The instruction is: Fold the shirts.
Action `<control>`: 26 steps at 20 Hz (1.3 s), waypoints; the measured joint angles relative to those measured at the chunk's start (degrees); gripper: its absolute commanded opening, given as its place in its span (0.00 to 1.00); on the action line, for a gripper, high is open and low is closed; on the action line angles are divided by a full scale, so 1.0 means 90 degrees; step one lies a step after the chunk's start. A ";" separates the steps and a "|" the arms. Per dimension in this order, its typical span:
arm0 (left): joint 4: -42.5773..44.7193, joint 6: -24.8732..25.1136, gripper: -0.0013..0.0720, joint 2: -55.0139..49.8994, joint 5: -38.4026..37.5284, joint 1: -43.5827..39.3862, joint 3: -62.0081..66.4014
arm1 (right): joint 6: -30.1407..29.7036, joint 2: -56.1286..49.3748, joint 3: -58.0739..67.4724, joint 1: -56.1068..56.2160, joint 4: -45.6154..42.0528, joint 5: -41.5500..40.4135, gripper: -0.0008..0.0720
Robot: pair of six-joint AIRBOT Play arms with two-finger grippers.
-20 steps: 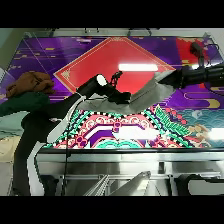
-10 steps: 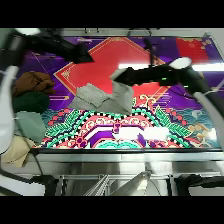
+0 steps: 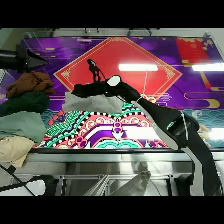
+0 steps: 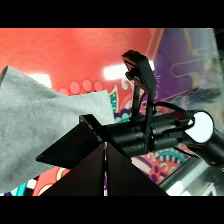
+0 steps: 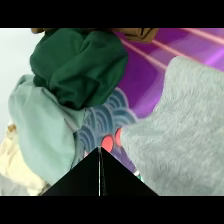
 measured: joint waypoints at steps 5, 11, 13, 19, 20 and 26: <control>-0.0432 0.0357 0.04 0.0056 -0.0085 0.0274 -0.0308 | 0.1445 0.0697 0.0192 -0.1003 -0.1630 0.1729 0.03; -0.0580 0.0600 0.04 0.0151 -0.0328 0.0318 -0.0648 | 0.2980 0.2008 -0.0469 -0.1851 -0.4801 0.3497 0.74; -0.0610 0.0629 0.04 0.0223 -0.0338 0.0318 -0.0942 | 0.3291 0.2108 -0.0971 -0.1977 -0.5251 0.3517 0.96; -0.0636 0.0651 0.04 0.0291 -0.0364 0.0318 -0.1348 | 0.2783 0.1277 -0.1634 -0.2079 -0.4262 0.2958 0.96; -0.0639 0.0653 0.04 0.0296 -0.0384 0.0318 -0.1365 | 0.2569 0.1110 -0.1666 -0.2084 -0.3910 0.2885 0.96; -0.0636 0.0658 0.04 0.0299 -0.0440 0.0316 -0.1404 | 0.1229 0.0661 -0.1671 -0.2115 -0.1899 0.2696 0.03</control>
